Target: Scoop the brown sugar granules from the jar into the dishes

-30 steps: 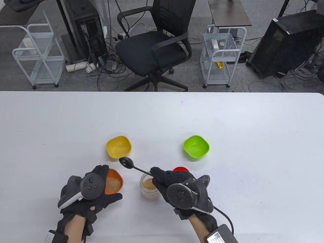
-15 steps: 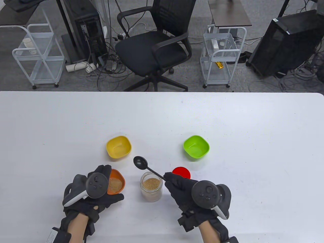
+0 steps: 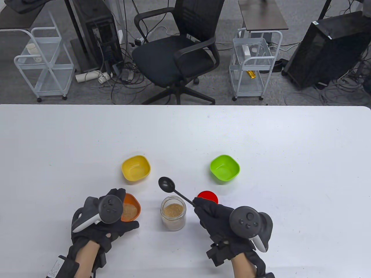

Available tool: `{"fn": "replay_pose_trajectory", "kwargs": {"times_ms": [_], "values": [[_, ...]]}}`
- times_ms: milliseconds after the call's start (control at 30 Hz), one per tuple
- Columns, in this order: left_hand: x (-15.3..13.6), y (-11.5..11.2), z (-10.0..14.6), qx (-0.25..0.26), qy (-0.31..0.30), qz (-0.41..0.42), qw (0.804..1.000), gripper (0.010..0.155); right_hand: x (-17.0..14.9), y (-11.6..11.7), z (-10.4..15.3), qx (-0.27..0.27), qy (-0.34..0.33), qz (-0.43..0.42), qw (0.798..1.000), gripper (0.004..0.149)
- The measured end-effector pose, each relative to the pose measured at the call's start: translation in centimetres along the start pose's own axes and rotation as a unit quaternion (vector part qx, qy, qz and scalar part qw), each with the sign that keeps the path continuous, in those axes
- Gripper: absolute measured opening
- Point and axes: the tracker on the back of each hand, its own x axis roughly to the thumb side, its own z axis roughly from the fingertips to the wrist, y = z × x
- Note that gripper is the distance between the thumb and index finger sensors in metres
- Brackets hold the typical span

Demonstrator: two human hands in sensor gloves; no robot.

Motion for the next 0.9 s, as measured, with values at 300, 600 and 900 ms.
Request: {"fn": "replay_pose_trajectory", "kwargs": {"times_ms": [300, 600, 900], "values": [[-3.4, 1.8, -0.8, 0.010, 0.050, 0.012, 0.999, 0.115, -0.1, -0.2, 0.0, -0.004, -0.001, 0.000, 1.000, 0.039], [-8.1, 1.4, -2.1, -0.024, 0.102, 0.041, 0.994, 0.114, -0.2, -0.3, 0.0, -0.007, 0.002, -0.004, 1.000, 0.039], [-8.7, 1.1, -2.7, -0.050, 0.099, 0.060, 0.992, 0.118, -0.2, -0.3, 0.2, -0.004, 0.004, -0.002, 1.000, 0.039]]}}
